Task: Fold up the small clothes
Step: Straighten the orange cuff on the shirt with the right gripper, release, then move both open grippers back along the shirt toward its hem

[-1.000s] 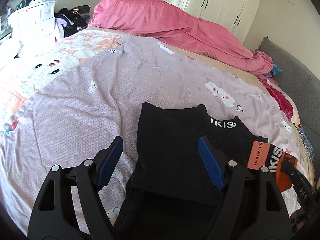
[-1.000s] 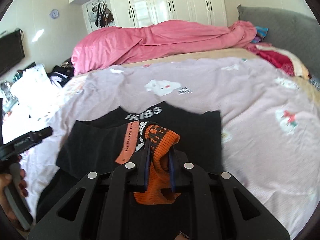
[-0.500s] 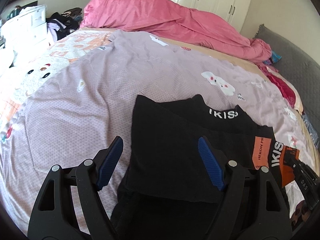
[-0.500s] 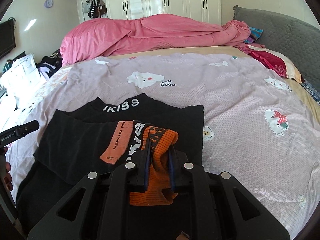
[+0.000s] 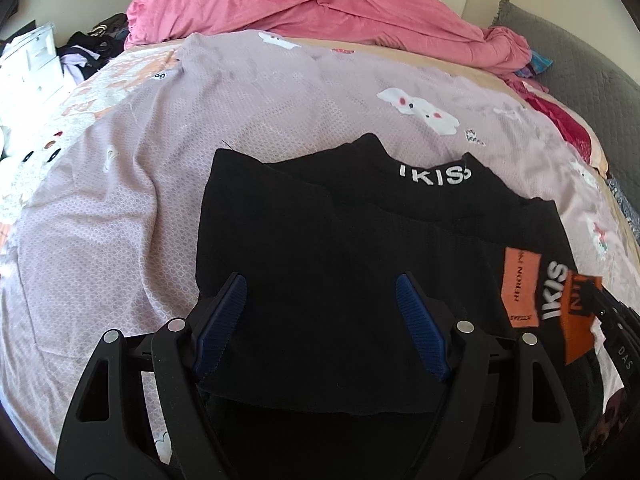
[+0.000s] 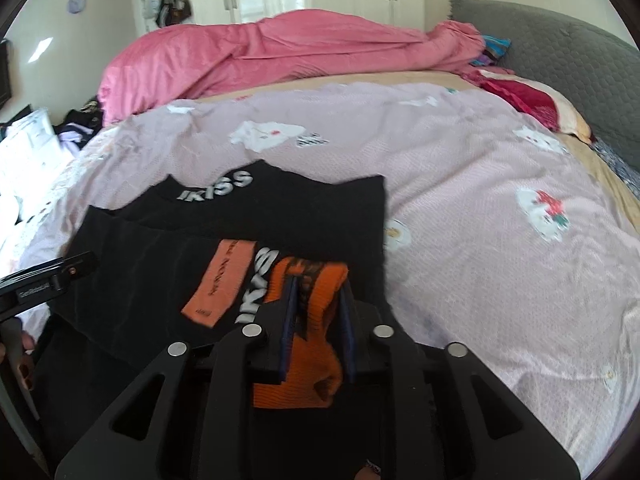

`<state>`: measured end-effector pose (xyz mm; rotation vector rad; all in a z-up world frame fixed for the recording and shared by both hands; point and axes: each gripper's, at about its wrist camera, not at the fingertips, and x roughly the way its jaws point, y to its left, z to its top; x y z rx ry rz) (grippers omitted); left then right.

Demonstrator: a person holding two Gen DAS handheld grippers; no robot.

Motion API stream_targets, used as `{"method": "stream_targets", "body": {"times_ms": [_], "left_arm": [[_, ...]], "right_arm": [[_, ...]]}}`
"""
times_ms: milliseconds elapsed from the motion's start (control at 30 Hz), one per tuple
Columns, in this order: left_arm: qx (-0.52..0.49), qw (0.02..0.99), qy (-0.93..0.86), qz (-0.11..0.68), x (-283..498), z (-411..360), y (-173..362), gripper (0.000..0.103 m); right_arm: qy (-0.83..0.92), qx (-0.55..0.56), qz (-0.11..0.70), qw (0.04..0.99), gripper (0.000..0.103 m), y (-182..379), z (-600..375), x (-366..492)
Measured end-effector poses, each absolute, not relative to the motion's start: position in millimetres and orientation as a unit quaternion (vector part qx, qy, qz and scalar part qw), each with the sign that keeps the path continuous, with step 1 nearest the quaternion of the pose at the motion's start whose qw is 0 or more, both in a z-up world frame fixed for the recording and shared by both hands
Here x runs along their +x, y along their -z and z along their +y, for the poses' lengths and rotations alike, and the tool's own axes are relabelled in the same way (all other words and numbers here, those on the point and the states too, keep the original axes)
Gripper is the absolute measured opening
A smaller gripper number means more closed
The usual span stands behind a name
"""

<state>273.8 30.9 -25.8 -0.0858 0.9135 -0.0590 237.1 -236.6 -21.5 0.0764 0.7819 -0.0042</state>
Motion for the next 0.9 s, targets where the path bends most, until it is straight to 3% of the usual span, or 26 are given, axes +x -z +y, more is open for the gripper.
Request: {"method": "stream_targets", "body": {"times_ms": [233, 333, 467, 567, 900], "left_arm": [[-0.029, 0.898, 0.044, 0.436, 270.1, 22.3, 21.2, 0.070], [-0.018, 0.895, 0.049, 0.443, 270.6, 17.6, 25.2, 0.070], [-0.006, 0.887, 0.045, 0.460, 271.7, 16.8, 33.9, 0.070], [-0.006, 0.883, 0.040, 0.467, 271.3, 18.2, 38.3, 0.070], [-0.005, 0.884, 0.038, 0.466, 266.5, 18.2, 39.0, 0.070]], "right_arm": [[-0.020, 0.057, 0.374, 0.925, 0.022, 16.5, -233.6, 229.4], [-0.051, 0.042, 0.377, 0.924, 0.034, 14.7, -214.8, 230.3], [-0.090, 0.050, 0.398, 0.912, 0.038, 21.5, -194.9, 238.1], [-0.061, 0.023, 0.432, 0.899, 0.056, 37.1, -188.5, 246.7], [-0.040, 0.061, 0.442, 0.894, 0.060, 48.9, -208.1, 233.0]]}}
